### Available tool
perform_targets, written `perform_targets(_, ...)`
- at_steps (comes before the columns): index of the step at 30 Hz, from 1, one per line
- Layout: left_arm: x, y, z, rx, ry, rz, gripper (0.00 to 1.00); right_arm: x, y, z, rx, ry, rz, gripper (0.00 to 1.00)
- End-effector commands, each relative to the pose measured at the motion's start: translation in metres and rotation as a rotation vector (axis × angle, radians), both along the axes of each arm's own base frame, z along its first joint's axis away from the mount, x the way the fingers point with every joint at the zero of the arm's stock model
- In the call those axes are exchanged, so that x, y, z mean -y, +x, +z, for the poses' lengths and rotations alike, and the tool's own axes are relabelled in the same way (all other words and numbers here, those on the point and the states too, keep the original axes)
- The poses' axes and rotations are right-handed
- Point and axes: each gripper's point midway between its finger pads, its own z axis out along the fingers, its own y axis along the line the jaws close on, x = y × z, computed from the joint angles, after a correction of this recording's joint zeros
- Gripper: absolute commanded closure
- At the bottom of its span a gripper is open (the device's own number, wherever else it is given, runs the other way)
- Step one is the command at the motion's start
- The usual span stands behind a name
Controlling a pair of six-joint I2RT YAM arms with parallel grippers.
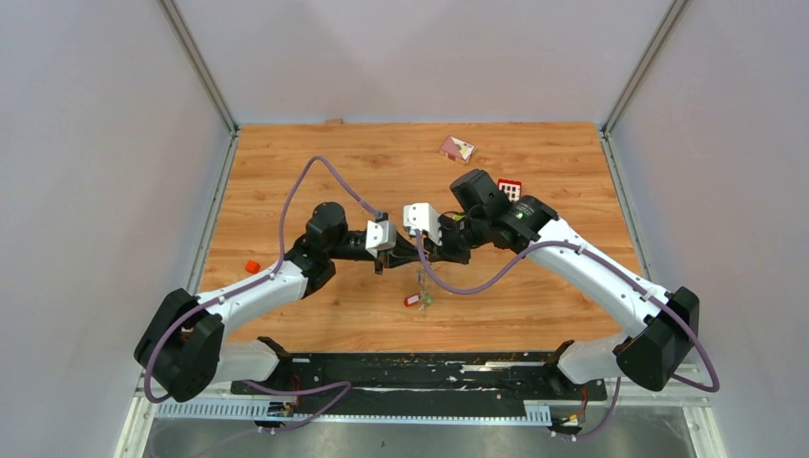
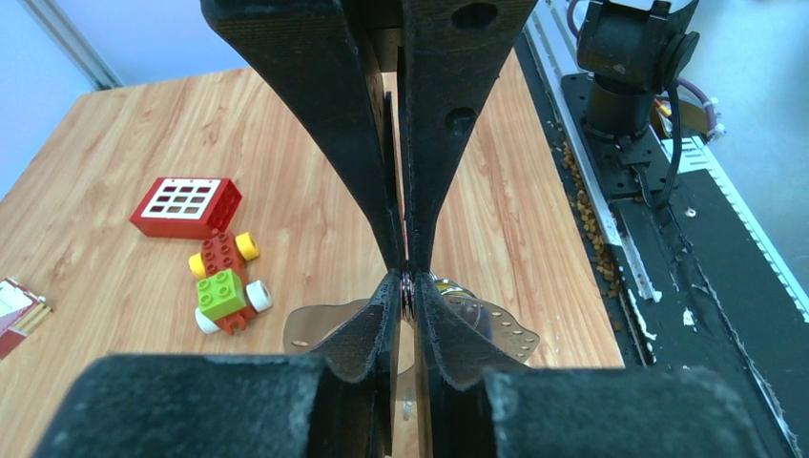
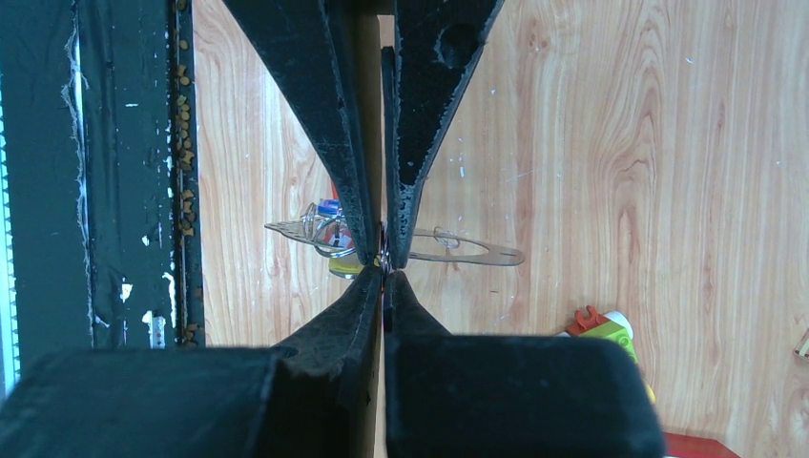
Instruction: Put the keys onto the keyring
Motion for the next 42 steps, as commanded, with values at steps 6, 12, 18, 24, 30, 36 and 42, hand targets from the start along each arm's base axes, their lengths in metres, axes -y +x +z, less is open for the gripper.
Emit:
perform_targets(6,0.005,-0.001,0.014,0.016,-0.019,-0.027,0.98,-0.013,0.004,0.023,0.046,0.08,0.012,1.0)
perform_targets(12,0.004,-0.004,0.021,0.022,-0.053,-0.023,1.0,-0.011,0.005,0.019,0.05,0.07,0.006,1.0)
perform_targets(18,-0.004,-0.013,0.039,0.049,-0.148,-0.026,1.0,-0.005,0.007,0.019,0.04,0.091,-0.024,0.82)
perform_targets(24,-0.013,-0.014,0.059,0.057,-0.224,-0.012,1.0,0.001,-0.004,0.024,-0.007,0.178,0.024,0.63)
perform_targets(30,-0.014,-0.02,0.063,0.044,-0.256,-0.032,1.0,-0.008,-0.019,0.03,-0.034,0.248,0.114,0.64)
perform_targets(36,-0.014,-0.022,0.059,0.046,-0.251,-0.039,1.0,-0.009,-0.023,0.03,-0.038,0.257,0.141,0.68)
perform_targets(42,-0.015,-0.023,0.06,0.048,-0.256,-0.039,1.0,0.002,-0.027,0.035,0.023,0.249,0.147,0.63)
